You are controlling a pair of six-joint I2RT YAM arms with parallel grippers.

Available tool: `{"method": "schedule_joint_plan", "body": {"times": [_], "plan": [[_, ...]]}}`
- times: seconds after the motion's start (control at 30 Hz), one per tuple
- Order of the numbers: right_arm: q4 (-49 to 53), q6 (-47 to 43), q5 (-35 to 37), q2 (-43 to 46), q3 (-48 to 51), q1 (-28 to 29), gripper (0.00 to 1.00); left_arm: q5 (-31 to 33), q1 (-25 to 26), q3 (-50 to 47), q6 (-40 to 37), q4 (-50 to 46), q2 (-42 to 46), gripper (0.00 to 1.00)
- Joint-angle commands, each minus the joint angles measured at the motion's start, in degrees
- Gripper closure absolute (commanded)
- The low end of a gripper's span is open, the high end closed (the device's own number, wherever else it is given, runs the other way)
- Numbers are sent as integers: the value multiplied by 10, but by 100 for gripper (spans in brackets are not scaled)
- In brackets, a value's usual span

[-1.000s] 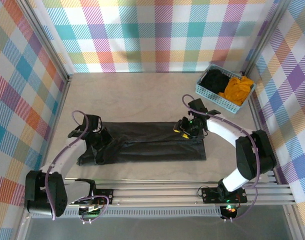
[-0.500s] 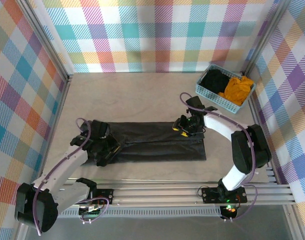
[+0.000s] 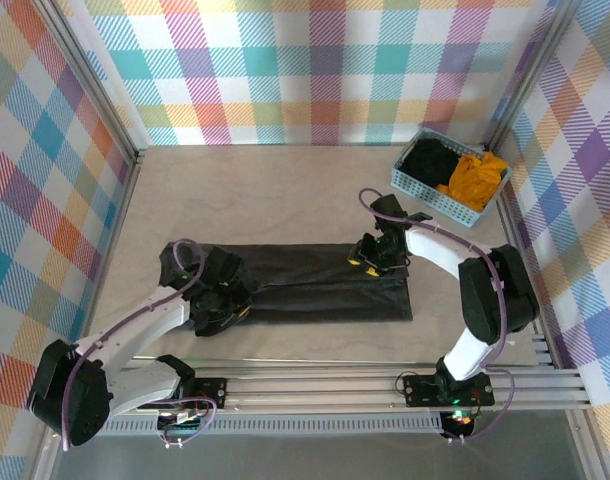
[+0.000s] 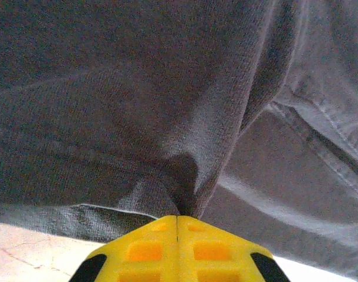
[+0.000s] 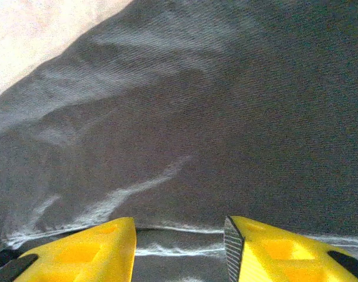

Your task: Fold and stack the t-shirts

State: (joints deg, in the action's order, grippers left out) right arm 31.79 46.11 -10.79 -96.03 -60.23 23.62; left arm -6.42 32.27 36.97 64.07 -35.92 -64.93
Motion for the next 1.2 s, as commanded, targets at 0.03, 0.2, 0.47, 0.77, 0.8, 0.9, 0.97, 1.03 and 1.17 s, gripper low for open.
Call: {"method": "schedule_joint_plan", "body": {"times": [0.03, 0.2, 0.47, 0.77, 0.8, 0.9, 0.97, 1.03, 1.17], "plan": [[8, 25, 19, -14, -15, -1, 55, 28, 35, -7, 32, 31, -21, 100], [17, 31, 17, -33, -31, -1, 55, 45, 60, -12, 45, 36, -34, 100], [30, 24, 16, -41, -43, -1, 56, 47, 83, 10, 32, 39, -67, 100], [27, 21, 17, -38, -45, -1, 56, 24, 103, 49, -9, 32, -119, 86], [27, 20, 20, -34, -45, -1, 56, 23, 103, 56, -18, 25, -118, 78], [27, 14, 26, -21, -40, -1, 56, 30, 103, 80, -41, -5, -97, 67], [28, 10, 29, -13, -36, -1, 56, 40, 100, 95, -52, -30, -75, 63], [28, 0, 30, -5, -34, -1, 56, 53, 86, 109, -59, -73, -52, 62], [2, -37, 9, 5, -23, 6, 56, 37, -12, 87, -70, -118, 12, 62]]}}
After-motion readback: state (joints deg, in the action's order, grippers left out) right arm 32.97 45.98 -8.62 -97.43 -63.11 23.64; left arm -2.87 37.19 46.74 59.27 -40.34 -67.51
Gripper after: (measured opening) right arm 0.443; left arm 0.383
